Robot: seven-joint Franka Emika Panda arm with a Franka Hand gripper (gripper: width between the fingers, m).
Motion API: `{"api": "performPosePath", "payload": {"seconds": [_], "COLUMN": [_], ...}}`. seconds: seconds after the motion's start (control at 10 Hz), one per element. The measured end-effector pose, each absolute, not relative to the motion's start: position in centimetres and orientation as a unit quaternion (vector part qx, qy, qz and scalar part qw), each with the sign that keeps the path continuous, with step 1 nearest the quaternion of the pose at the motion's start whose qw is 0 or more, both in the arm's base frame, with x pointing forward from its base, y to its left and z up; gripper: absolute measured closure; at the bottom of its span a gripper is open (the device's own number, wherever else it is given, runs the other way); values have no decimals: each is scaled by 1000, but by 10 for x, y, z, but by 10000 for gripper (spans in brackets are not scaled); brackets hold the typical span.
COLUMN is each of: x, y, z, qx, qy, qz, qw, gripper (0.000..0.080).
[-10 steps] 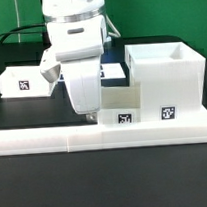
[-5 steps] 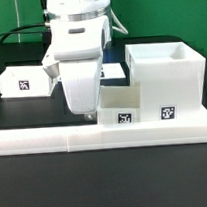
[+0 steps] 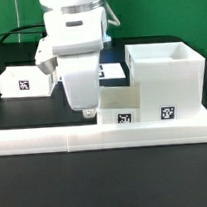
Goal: Assemble drawer
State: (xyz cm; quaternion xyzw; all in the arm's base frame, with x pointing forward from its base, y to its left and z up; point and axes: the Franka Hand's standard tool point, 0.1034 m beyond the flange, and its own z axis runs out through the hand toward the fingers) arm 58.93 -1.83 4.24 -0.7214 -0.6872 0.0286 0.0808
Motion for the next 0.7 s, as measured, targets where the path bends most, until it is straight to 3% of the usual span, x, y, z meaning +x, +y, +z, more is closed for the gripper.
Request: {"api": "performPosePath", "payload": {"seconds": [0.7], "x": [589], "y": [-14], "z": [42], "qx": [-732], "qy": [-675], "qz": [40], "qw": [78], "gripper": [150]}}
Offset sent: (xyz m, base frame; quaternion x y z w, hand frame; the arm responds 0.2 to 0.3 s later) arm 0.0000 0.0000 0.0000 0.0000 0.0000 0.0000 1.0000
